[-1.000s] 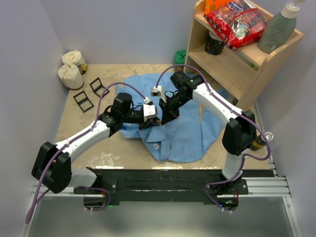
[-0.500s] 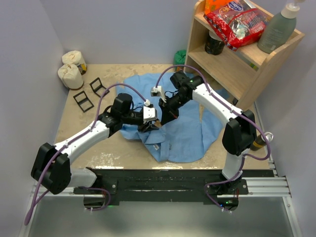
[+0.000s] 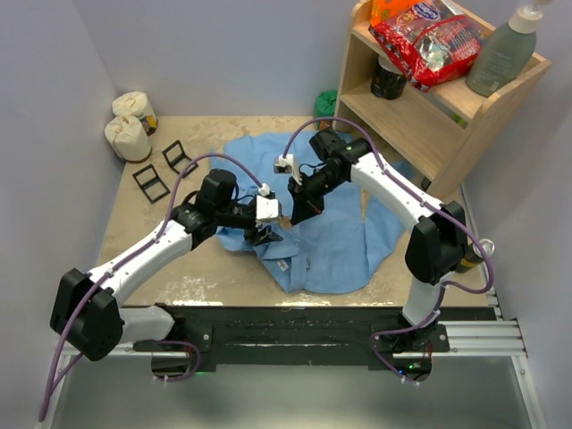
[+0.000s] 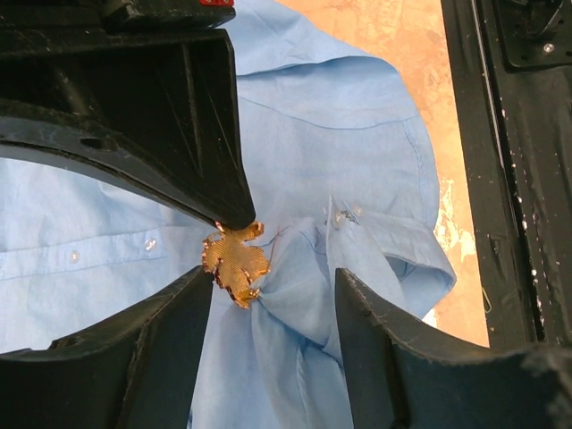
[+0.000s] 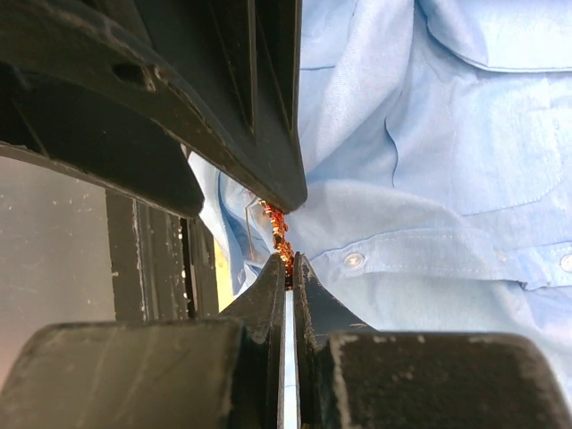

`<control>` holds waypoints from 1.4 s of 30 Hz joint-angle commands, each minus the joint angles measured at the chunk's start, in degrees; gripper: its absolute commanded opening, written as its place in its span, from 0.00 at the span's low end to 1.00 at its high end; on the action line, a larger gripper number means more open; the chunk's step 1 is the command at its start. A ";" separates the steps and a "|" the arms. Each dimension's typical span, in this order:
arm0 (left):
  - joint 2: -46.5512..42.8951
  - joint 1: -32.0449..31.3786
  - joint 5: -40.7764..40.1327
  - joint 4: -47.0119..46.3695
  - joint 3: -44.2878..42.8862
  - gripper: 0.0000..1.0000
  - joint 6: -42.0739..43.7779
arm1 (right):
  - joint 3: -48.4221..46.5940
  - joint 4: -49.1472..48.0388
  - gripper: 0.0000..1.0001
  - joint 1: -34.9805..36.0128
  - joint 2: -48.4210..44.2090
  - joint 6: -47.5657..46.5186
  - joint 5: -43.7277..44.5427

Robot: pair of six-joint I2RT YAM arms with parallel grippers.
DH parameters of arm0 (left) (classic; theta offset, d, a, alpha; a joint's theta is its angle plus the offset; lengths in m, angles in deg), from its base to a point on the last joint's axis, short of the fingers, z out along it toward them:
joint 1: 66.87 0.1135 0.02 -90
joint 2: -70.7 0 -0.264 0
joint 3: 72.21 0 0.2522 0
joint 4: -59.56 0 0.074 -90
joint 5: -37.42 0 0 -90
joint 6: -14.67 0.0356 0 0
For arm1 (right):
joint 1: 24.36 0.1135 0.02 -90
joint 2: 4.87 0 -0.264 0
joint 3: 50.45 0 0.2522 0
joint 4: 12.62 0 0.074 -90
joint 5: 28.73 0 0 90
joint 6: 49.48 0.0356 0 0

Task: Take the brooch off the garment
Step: Remove the brooch from the clothes.

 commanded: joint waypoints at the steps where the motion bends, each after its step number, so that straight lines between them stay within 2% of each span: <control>1: -2.79 1.66 0.08 2.85 -1.03 0.63 2.51 | 0.38 -2.68 0.00 -0.39 -3.34 0.95 0.44; 2: -3.05 2.10 0.17 2.68 -0.77 0.66 2.52 | 0.38 -2.85 0.00 -0.39 -3.26 1.04 0.61; 9: -5.60 7.29 1.40 3.99 0.29 0.66 4.27 | 0.91 -3.56 0.00 -0.48 -3.34 1.48 1.58; 20: -6.75 7.64 3.50 7.33 3.45 0.50 6.11 | -0.76 -4.70 0.00 -0.48 -2.46 2.80 1.85; 23: -6.57 7.73 4.47 8.65 4.15 0.41 7.43 | -1.37 -4.79 0.00 -0.39 -2.03 2.97 2.02; 27: -6.05 7.64 5.26 9.09 4.42 0.21 7.79 | -1.90 -4.79 0.00 -0.48 -1.59 2.97 1.85; 33: -5.78 7.64 5.88 9.09 5.03 0.02 7.88 | -1.55 -6.46 0.00 -0.39 -1.85 3.24 1.32; 42: -5.52 7.64 6.49 6.19 6.26 0.00 5.59 | -1.11 -7.95 0.00 0.22 -0.36 3.59 -0.97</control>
